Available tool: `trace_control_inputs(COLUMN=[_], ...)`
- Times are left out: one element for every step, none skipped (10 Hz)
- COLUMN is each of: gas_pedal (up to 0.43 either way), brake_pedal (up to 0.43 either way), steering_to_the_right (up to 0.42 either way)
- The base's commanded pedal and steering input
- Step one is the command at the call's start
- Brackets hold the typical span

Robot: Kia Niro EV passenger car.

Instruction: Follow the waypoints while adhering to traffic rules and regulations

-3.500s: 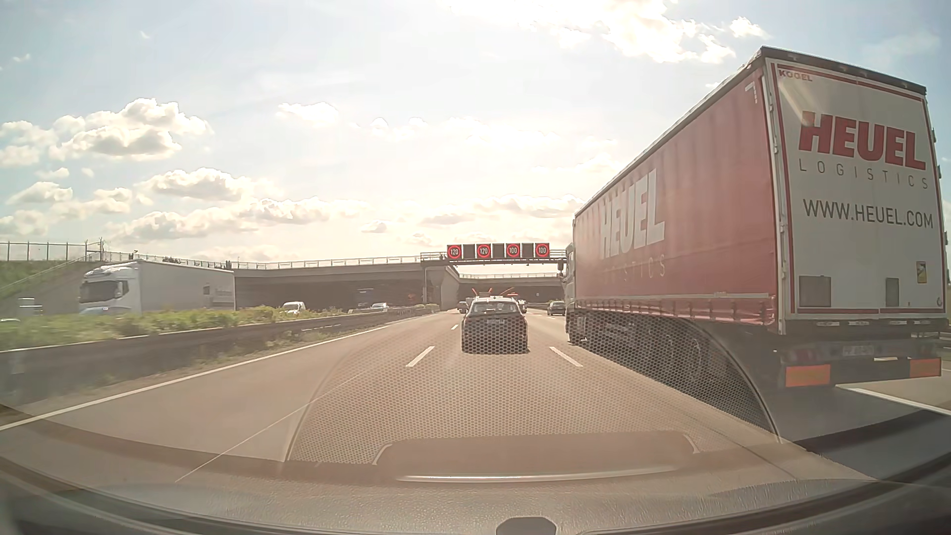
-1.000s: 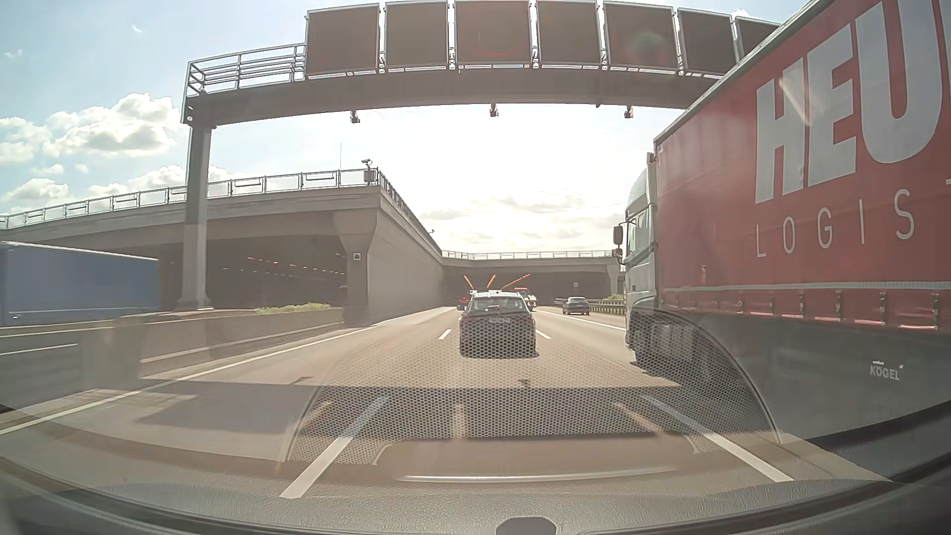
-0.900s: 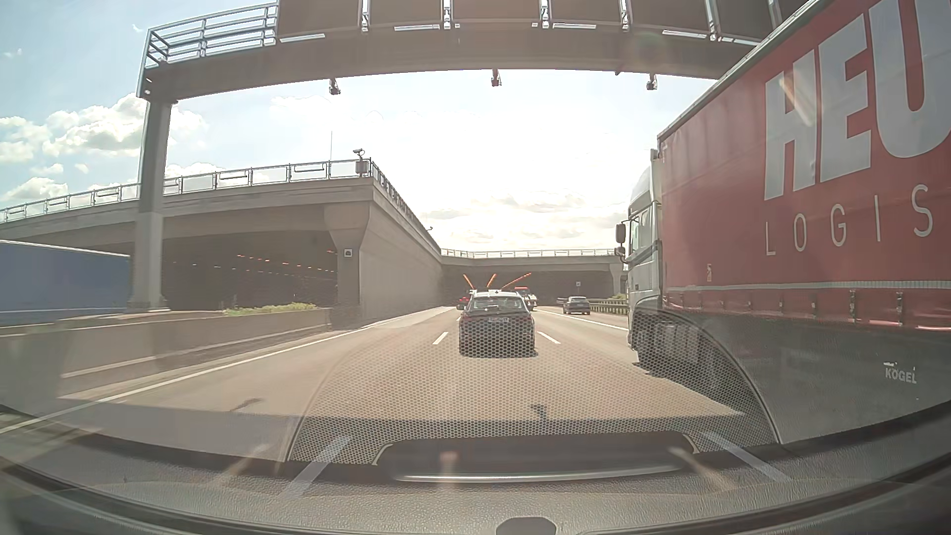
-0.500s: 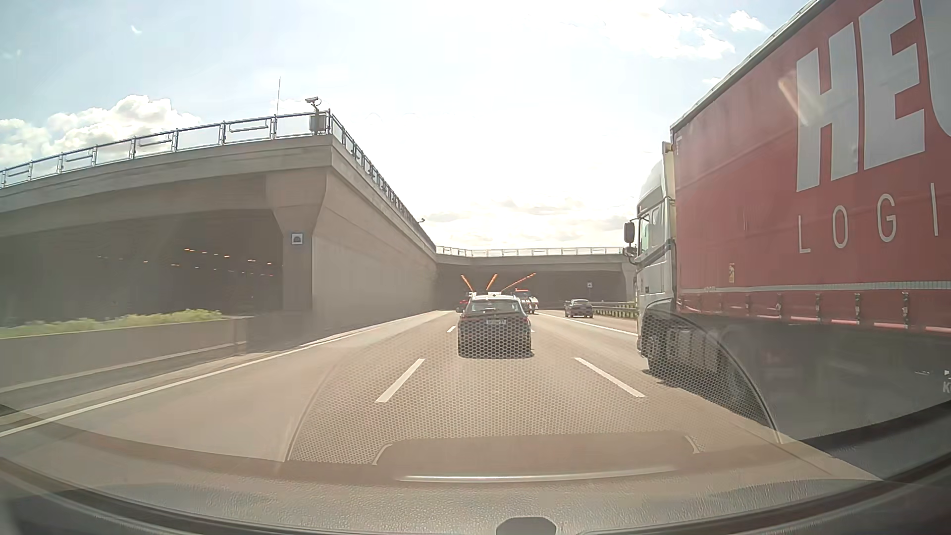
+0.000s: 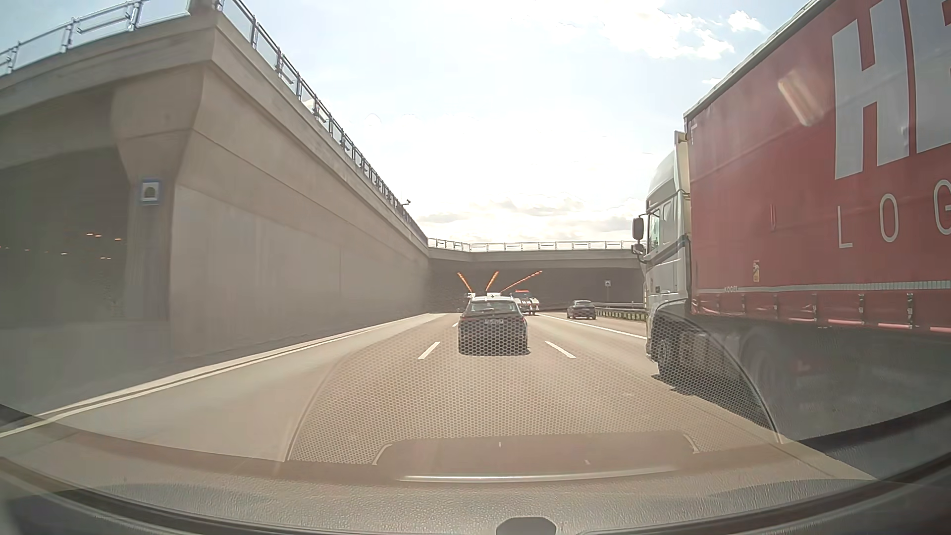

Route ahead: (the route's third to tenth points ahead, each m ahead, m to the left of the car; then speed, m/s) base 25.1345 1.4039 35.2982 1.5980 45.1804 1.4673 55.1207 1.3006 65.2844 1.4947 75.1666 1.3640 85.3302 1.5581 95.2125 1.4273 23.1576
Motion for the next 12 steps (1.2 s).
trace_control_inputs(gas_pedal=[0.000,0.000,0.000,0.047,0.059,0.067,0.087,0.110,0.118,0.118,0.130,0.138], brake_pedal=[0.000,0.000,0.000,0.000,0.000,0.000,0.000,0.000,0.000,0.000,0.000,0.000], steering_to_the_right=[-0.001,-0.001,-0.001,-0.001,-0.001,-0.001,-0.001,-0.001,-0.001,-0.001,-0.001,-0.002])
